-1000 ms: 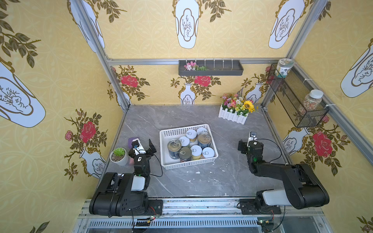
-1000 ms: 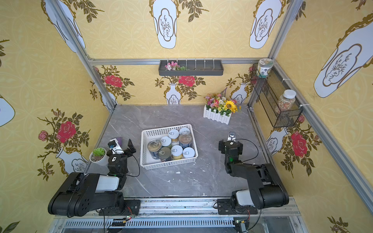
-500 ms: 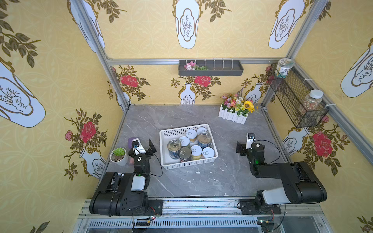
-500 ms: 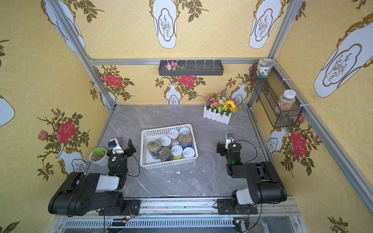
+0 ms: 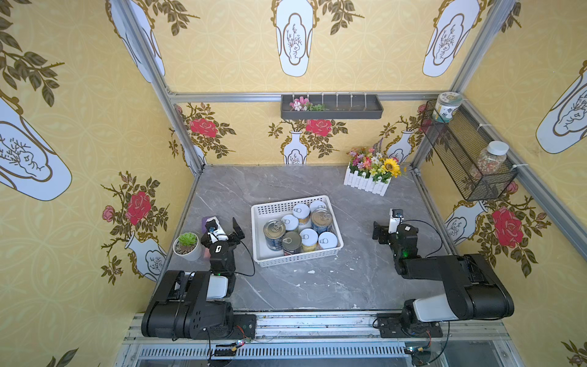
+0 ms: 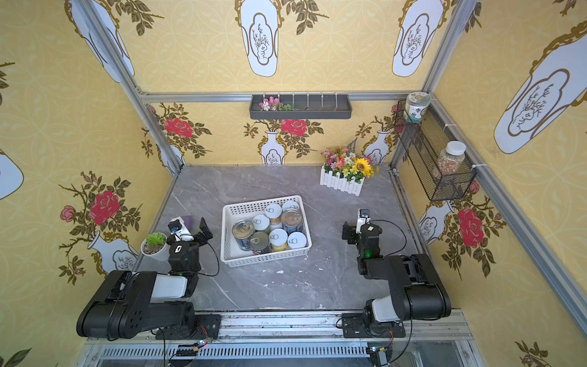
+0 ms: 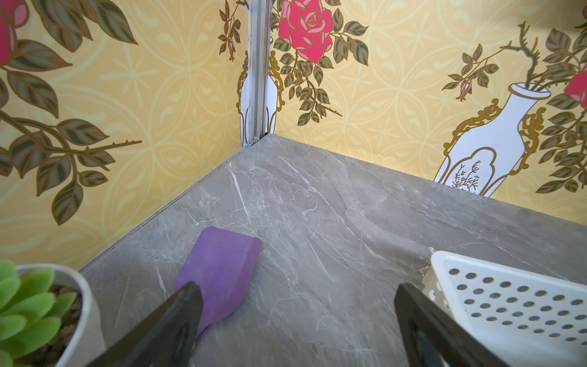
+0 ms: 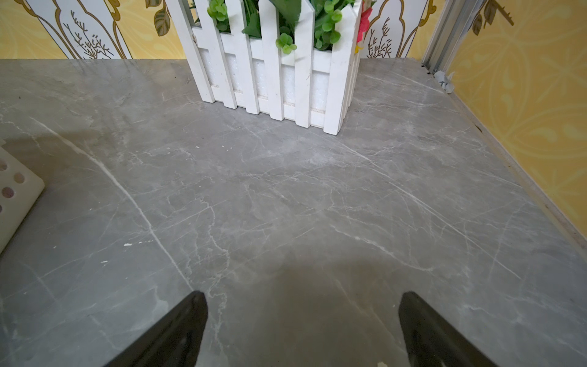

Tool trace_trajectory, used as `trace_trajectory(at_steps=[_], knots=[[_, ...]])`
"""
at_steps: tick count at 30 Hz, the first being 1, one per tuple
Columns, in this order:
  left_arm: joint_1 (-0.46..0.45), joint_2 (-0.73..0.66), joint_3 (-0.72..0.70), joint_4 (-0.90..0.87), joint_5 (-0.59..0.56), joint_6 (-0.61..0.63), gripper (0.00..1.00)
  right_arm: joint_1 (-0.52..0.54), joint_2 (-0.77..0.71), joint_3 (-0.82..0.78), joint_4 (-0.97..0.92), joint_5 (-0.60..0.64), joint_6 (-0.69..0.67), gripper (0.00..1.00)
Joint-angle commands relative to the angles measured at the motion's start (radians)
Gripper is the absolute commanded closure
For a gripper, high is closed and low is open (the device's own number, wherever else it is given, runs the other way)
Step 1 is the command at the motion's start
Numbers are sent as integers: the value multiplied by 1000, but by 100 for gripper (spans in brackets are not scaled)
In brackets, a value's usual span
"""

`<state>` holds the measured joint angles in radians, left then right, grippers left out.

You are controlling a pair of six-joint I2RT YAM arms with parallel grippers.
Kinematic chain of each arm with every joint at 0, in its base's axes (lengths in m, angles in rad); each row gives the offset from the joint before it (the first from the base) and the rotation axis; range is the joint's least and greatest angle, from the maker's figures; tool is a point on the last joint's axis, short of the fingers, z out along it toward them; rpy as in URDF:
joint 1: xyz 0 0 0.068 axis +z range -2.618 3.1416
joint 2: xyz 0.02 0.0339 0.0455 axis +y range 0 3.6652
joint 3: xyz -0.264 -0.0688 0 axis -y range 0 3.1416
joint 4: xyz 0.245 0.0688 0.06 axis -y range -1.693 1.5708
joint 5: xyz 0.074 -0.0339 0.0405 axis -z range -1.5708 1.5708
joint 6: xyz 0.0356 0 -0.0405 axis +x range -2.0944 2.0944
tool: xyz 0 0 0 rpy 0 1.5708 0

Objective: Put the canned food in the basket
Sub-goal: Reset both arms

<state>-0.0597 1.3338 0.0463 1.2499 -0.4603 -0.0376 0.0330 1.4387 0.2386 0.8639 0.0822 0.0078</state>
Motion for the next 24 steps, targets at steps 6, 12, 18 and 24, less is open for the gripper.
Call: trace_trajectory(at_steps=[6, 12, 18, 24], knots=[[-5, -44, -144, 231, 67, 13, 0, 43, -41, -189, 337, 27, -40, 3], [-8, 26, 6, 39, -10, 3, 0, -33, -11, 4, 11, -138, -21, 3], [-4, 7, 2, 16, -15, -8, 0, -42, -2, 10, 15, -99, 0, 3], [-5, 7, 0, 16, -15, -8, 0, -42, 4, 16, 12, -122, -2, 3]])
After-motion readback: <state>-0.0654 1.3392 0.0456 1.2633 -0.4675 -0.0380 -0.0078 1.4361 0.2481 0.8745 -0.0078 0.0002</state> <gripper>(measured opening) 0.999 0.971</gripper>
